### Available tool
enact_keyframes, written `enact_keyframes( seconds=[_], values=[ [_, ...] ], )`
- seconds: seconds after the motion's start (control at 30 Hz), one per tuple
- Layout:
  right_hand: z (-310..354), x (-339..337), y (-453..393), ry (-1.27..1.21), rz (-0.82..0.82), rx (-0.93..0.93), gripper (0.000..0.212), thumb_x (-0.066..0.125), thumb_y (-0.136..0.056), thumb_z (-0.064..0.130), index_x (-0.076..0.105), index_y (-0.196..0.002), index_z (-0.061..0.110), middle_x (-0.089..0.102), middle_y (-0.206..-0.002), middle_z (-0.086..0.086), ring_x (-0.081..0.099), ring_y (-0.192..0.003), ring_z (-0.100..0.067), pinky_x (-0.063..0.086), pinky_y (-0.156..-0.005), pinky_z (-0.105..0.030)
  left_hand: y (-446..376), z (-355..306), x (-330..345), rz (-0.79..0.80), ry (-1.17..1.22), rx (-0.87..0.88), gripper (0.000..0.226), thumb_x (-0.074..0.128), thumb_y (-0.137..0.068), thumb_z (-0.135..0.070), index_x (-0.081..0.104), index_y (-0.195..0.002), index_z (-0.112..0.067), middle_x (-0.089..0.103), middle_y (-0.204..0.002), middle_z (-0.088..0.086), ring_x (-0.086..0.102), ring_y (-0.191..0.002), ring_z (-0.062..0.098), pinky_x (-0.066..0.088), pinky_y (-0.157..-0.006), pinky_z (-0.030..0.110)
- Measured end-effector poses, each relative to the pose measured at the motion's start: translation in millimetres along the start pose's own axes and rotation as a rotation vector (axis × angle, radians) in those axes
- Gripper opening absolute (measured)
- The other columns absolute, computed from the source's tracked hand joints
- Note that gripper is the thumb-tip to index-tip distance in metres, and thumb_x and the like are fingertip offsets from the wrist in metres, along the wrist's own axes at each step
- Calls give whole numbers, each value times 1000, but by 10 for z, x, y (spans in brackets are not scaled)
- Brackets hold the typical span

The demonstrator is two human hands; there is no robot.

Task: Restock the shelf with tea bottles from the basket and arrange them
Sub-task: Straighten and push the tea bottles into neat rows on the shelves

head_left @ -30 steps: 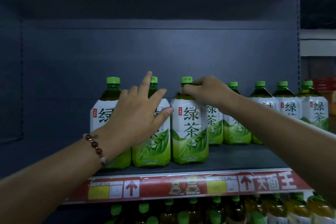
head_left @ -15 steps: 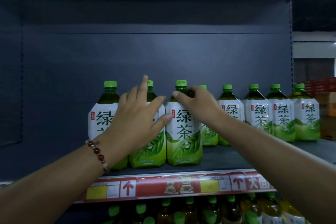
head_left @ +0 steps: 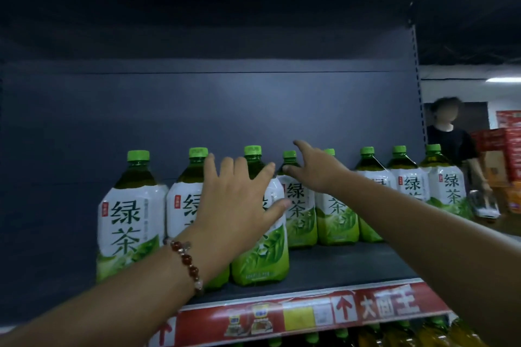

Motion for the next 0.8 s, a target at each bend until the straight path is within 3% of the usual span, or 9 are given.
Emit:
enact_keyframes(
  seconds=[0.13,0.23,0.33,0.4,0.53,0.8],
  values=[
    [-39,180,-153,-50,27,83,89,45,-93,64,8,-156,12,49,-143,-25,51,-127,-38,44,-94,-42,0,-26,11,-87,42,7,71,31,-85,-68,66,-128,-23,63,-97,21,57,-101,42,36,-103,66],
    [-96,238,-238,-13,-17,213,92,39,-90,72,19,-152,7,53,-136,-25,51,-126,-40,44,-92,-45,3,-29,25,-107,50,7,72,31,-85,-68,64,-131,-23,64,-101,21,57,-106,42,36,-104,66],
    [-108,281,-269,72,-43,188,57,46,-95,60,55,-115,7,64,-115,-17,59,-113,-36,46,-84,-41,13,-11,66,-104,61,-5,72,30,-86,-69,62,-133,-25,64,-108,20,56,-113,42,34,-106,66],
    [-109,294,-272,80,-53,166,45,48,-95,55,61,-100,12,64,-104,-13,62,-102,-33,45,-75,-38,26,-14,83,-95,76,-22,70,31,-86,-68,60,-134,-26,64,-112,21,55,-118,42,32,-108,66],
    [-94,227,-246,92,-67,193,61,50,-89,66,63,-105,8,64,-98,-11,63,-97,-30,42,-68,-33,31,-22,84,-93,91,-40,70,31,-85,-66,58,-137,-27,62,-117,21,51,-123,43,28,-110,65],
    [-63,-13,16,-4,-75,112,57,55,-87,64,66,-107,12,69,-101,-11,64,-96,-30,51,-75,-35,32,-4,82,-75,108,-50,74,27,-84,-67,52,-142,-28,59,-123,21,46,-129,41,25,-113,60]
  ],
)
Point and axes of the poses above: each hand's wrist, its own y-axis away from the middle knuckle, its own x-axis out of the palm, z = x × y, the point moved 6 cm from there along -y, towards the middle knuckle
